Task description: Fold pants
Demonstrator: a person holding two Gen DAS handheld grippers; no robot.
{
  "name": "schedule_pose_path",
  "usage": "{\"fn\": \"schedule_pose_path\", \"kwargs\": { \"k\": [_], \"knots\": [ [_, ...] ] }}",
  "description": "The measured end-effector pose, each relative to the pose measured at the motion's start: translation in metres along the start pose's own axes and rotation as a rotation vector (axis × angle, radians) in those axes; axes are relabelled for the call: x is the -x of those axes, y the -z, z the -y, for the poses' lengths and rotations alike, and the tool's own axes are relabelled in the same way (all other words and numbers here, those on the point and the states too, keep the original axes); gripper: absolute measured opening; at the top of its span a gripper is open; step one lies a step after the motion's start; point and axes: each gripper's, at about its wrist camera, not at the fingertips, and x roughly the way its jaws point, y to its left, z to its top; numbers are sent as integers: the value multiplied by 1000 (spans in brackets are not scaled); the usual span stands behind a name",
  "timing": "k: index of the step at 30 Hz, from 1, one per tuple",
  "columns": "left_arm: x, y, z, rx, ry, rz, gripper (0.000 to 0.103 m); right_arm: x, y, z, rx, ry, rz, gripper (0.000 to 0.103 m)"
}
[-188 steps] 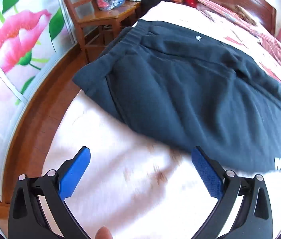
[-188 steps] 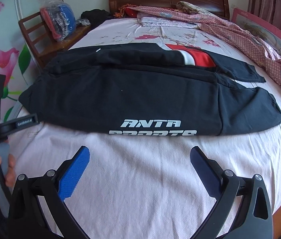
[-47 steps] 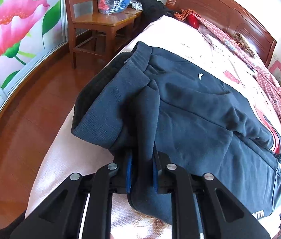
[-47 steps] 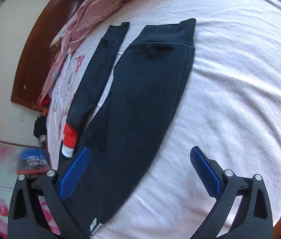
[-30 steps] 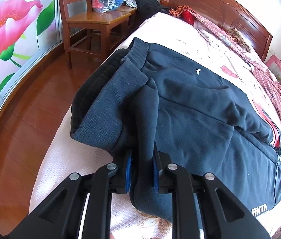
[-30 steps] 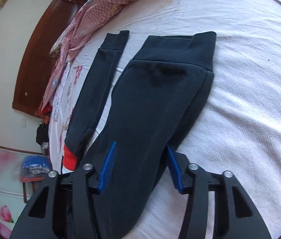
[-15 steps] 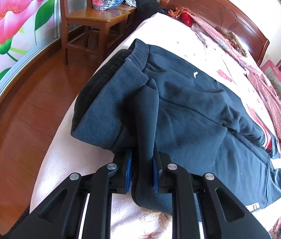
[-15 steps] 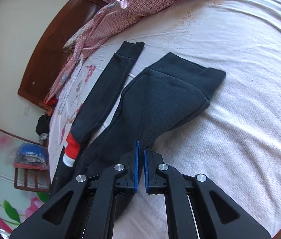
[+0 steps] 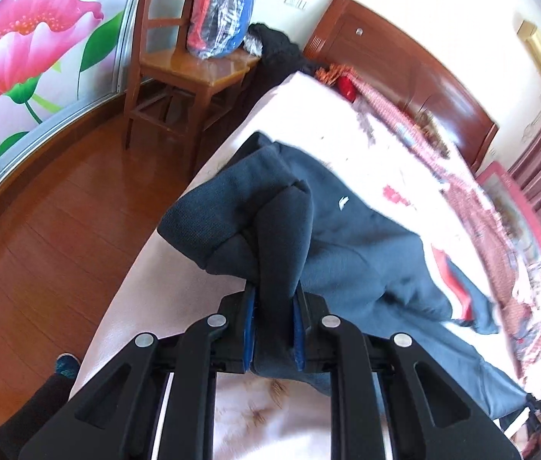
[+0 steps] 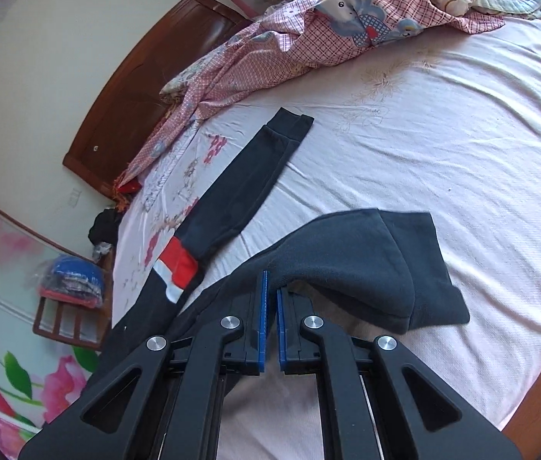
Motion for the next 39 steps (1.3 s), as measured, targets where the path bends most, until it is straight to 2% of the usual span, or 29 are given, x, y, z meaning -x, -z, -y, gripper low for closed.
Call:
{"fn": "schedule_pose_path", "kwargs": {
  "k": [6,12,17,21,22,24,27,28,29,30,31,34,35,36,38,39],
  "knots": [
    [66,15,-16,19,43,16,15,47,8,11,48,3,-4,3],
    [107,49,-35,42,36,-14,15,68,43,31,101,26,-72,3],
    [102,86,-54,-31,2,-95,16,52,90,89,3,38,-156,4],
    [75,113,-48,-234,-108,-128,16,44,114,134,-172,11,-162,5],
    [71,116,-45,-281,-122,-135,17,44,116,141,-219,-18,-170,18],
    [67,123,-38,-377,-181,-139,22,47,118,147,-276,-62,-157,20],
    [78,130,-31,-473,-208,-145,26,53,121,155,-386,-120,-149,21],
    [85,130,-29,-488,-214,-141,27,55,122,155,-398,-126,-147,39],
    [92,133,-27,-503,-221,-138,31,58,122,153,-391,-87,-139,56],
    [99,135,-26,-527,-253,-125,44,61,122,150,-370,-74,-133,58],
    [111,139,-24,-562,-303,-97,49,61,122,147,-357,-92,-135,58],
    [135,146,-17,-629,-340,-68,56,59,123,151,-396,-69,-125,58],
    [141,147,-11,-642,-338,-67,63,60,124,155,-427,-74,-114,58],
    [148,149,-3,-659,-319,-54,66,59,127,160,-470,-64,-109,58],
    [160,153,13,-696,-288,-21,68,54,131,166,-538,-144,-110,58],
    [164,156,28,-728,-259,-2,73,53,134,168,-568,-133,-108,58]
  ]
}}
